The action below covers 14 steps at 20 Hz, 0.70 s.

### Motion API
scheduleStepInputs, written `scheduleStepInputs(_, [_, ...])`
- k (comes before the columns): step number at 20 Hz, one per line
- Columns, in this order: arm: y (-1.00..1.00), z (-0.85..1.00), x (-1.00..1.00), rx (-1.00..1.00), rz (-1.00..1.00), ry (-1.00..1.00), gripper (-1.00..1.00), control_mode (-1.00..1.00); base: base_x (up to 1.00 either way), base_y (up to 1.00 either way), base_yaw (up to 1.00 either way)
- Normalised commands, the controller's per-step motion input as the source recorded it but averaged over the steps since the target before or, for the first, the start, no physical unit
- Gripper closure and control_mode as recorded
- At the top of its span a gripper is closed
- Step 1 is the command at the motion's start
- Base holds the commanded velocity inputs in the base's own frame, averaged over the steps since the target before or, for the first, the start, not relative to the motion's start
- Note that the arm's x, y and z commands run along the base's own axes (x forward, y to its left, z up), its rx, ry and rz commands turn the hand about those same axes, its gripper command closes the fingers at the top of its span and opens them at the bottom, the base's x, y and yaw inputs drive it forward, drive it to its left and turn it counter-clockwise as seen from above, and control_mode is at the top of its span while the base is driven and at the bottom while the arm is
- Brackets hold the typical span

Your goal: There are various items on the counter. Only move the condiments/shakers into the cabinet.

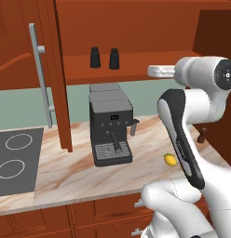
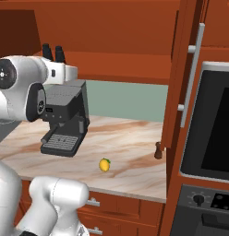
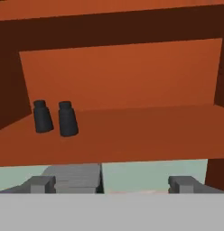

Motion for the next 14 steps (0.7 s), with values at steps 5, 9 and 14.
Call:
scheduleStepInputs(5, [-0.46,-0.24,-0.63,-0.04,-0.32,0.38,-1.0,-1.0,0.0,0.0,0.0])
scheduleStepInputs(9, [-0.54,-0.48,-0.2,0.0,-0.3,0.34,-1.0,-1.0,0.0,0.0,0.0])
scheduleStepInputs(14, [-0.47,-0.67,-0.04,0.0,-0.25,0.12,-1.0,-1.0,0.0,0.0,0.0])
